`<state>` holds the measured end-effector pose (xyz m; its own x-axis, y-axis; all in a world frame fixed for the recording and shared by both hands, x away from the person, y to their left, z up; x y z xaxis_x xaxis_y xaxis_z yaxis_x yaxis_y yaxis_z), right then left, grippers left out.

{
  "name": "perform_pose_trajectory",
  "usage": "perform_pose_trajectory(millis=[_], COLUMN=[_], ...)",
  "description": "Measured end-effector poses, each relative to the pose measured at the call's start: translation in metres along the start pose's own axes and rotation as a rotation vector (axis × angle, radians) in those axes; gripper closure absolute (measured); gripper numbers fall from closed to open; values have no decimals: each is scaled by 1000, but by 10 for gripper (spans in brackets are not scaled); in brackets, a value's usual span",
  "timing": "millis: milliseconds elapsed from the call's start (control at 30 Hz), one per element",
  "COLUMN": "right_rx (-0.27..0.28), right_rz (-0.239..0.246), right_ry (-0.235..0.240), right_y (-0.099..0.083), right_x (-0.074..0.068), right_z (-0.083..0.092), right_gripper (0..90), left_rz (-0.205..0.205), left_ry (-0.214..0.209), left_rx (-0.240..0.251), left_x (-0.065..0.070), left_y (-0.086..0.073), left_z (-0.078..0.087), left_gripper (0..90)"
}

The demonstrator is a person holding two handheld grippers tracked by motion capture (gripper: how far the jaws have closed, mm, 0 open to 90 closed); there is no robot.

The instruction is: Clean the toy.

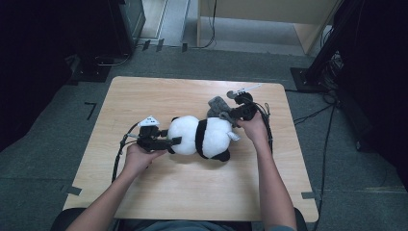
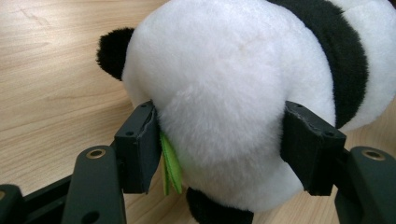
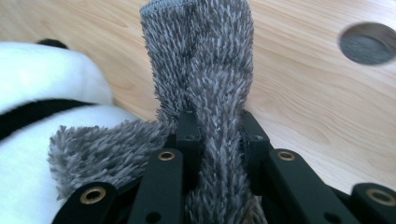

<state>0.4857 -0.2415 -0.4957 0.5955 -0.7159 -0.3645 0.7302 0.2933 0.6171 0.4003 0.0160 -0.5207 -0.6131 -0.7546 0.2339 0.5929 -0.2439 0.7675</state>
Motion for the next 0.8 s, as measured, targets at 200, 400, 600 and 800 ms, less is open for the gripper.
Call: perform_pose_trajectory(millis=[200,400,600,800], right_rx=[1,82,149,154], right_rz=[-19,31,149,237], right_ry=[-46,-58,-17,27], right_y=[-11,7,36,54], right_x=[11,-10,-57,-93], right_z=[15,37,43,28], right_gripper=[757,756,755,755], left_rz=[-5,-2,2,1], left_ry=[-3,-2,-1,11], left_rx=[-3,3,21,31], left_x=[0,0,0,2], left_y=[0,0,-1,-1], left_z=[1,0,1,0], left_gripper=[337,330,328,333])
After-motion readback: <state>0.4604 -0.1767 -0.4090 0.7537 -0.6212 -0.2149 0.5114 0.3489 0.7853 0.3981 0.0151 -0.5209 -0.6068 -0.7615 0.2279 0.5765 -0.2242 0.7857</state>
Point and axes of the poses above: each handheld gripper's, and its own axes: z roughly backward along the jaws, y roughly out of its top, x roughly to its right, the point moved 8 cm from there along -z, roughly forward along the jaws, and after that the axes turned 11 degrees about y, right-handed, at the moved point
